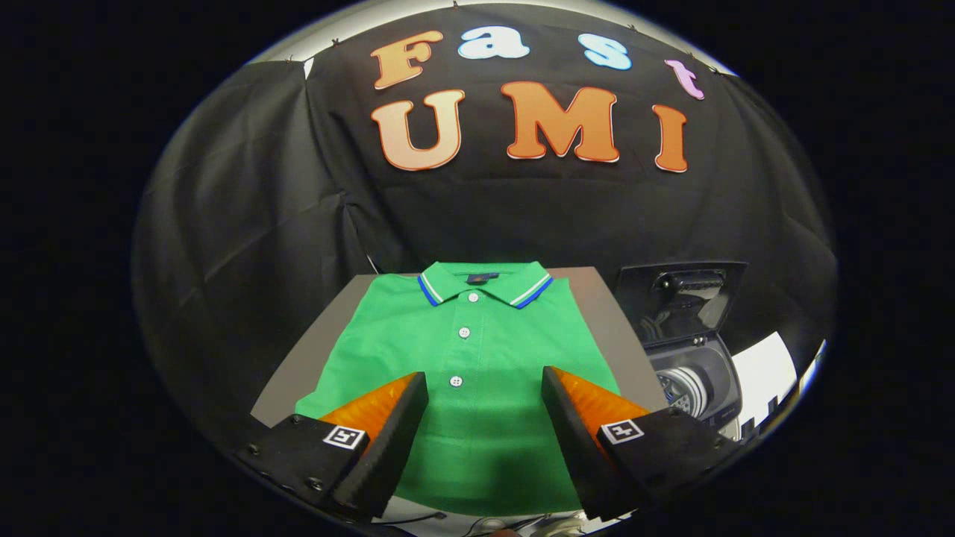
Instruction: Put the clothes into the washing machine and then close the washing machine lid.
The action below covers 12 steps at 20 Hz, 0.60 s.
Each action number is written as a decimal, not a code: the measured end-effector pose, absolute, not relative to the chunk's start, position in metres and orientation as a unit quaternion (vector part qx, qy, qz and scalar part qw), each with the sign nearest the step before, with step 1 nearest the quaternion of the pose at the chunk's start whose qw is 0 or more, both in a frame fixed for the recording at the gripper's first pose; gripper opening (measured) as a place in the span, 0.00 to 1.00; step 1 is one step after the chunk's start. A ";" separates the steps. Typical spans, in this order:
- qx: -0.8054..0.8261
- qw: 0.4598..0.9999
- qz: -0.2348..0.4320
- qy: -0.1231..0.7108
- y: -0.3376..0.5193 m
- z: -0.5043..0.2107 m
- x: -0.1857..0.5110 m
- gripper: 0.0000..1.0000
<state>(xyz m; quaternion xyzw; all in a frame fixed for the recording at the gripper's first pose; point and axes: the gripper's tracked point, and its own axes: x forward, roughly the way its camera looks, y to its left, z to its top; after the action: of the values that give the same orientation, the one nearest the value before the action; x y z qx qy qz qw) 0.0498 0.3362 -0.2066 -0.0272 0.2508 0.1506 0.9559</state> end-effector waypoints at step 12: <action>-0.066 0.937 0.190 0.286 0.348 -0.228 0.052 0.61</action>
<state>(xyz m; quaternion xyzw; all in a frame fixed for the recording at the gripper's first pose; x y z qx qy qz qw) 0.0518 0.3484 -0.2278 -0.0656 0.2856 0.1896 0.9371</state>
